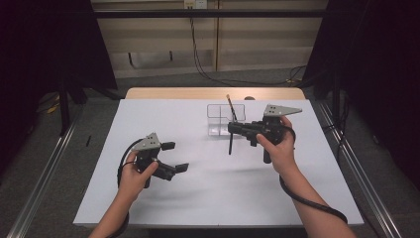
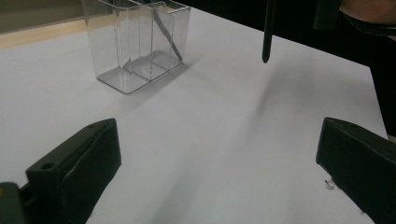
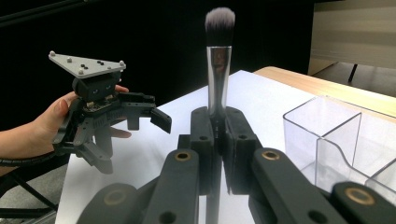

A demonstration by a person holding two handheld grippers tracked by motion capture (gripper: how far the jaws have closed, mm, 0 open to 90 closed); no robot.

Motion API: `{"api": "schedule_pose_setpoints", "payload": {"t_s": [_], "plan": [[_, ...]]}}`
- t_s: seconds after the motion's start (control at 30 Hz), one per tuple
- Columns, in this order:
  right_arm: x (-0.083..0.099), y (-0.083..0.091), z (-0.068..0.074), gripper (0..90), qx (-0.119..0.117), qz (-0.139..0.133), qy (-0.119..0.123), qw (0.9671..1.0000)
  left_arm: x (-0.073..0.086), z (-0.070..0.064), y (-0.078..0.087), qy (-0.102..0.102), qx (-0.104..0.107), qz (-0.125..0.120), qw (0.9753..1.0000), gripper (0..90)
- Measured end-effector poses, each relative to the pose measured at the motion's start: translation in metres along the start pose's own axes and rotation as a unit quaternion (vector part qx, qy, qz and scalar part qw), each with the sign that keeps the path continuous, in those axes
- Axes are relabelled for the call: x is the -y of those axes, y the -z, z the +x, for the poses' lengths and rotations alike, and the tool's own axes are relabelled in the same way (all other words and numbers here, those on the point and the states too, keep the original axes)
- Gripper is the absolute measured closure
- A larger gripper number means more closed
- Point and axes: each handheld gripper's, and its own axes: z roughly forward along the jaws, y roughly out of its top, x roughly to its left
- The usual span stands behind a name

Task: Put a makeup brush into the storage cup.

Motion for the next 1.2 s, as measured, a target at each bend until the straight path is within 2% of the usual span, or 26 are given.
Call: {"api": "schedule_pose_setpoints", "payload": {"t_s": [0.2,0.57,0.7,0.87,1.03,1.2], "plan": [[0.0,-0.001,-0.001,84.5,0.002,0.0,0.001,1.0,0.005,0.002,0.008,-0.003,-0.01,0.007,0.9999,0.0],[-0.001,-0.004,-0.004,84.5,-0.003,-0.002,0.004,1.0,0.01,0.001,0.022,-0.005,-0.023,0.002,0.9997,0.0],[-0.003,-0.004,-0.006,84.5,-0.002,-0.004,0.006,1.0,0.011,0.001,0.025,-0.008,-0.026,0.003,0.9996,0.0],[-0.004,-0.004,-0.007,84.5,0.0,-0.004,0.008,1.0,0.013,0.001,0.028,0.0,-0.026,-0.003,0.9997,0.0],[-0.007,-0.003,-0.008,84.5,0.002,-0.007,0.012,0.9999,0.014,0.002,0.032,-0.007,-0.03,-0.004,0.9995,0.0],[-0.008,-0.002,-0.011,84.5,0.007,-0.005,0.012,0.9999,0.016,0.002,0.036,-0.004,-0.034,-0.005,0.9994,0.0]]}}
